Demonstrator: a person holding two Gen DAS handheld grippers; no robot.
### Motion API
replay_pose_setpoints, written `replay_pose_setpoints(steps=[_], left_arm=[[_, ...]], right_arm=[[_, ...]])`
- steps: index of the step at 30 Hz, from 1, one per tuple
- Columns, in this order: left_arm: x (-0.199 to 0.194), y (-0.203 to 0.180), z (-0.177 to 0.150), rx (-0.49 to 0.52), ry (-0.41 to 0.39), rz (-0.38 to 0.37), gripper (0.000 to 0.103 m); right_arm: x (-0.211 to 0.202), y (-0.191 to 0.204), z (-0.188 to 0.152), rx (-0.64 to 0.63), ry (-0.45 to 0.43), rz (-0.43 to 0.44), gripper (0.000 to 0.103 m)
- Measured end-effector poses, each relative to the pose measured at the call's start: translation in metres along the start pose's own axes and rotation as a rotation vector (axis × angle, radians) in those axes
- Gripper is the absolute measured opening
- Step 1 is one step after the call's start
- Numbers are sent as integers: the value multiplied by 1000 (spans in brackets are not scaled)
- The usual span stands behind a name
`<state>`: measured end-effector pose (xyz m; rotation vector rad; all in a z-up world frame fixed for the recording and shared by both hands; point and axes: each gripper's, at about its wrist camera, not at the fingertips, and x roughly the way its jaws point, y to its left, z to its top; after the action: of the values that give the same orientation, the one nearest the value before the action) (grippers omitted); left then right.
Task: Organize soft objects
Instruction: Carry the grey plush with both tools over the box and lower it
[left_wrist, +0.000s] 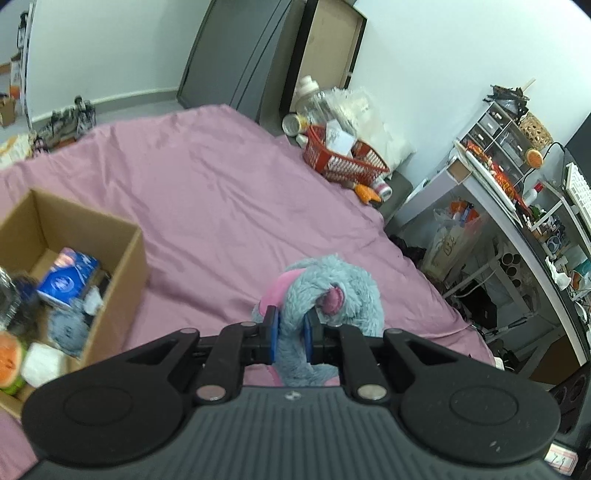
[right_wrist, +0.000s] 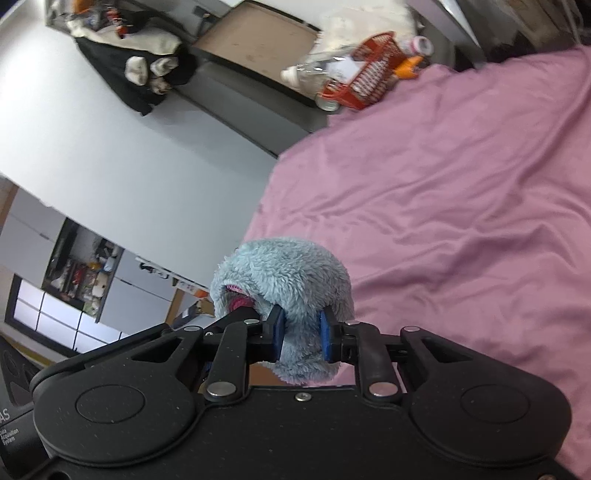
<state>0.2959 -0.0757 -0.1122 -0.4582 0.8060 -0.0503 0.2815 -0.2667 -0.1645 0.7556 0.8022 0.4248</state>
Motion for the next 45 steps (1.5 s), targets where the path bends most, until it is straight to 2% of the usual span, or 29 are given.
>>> replay_pose_setpoints(steps=[11,22,35,45], left_arm=[[-40,19,15,7,-56,29,13],[-72,55,21,-22,-93,53,13],[-90,104,28,-78,-111,53,14],[-86,146,31,-142,-113,47,11]], right_arm=[[3,39,-14,-94,-9,61,18],[16,74,-41,-185,3,94,18],[39,102,-67,-226,25,106,18],[67,112,-85,-238,58,98,18]])
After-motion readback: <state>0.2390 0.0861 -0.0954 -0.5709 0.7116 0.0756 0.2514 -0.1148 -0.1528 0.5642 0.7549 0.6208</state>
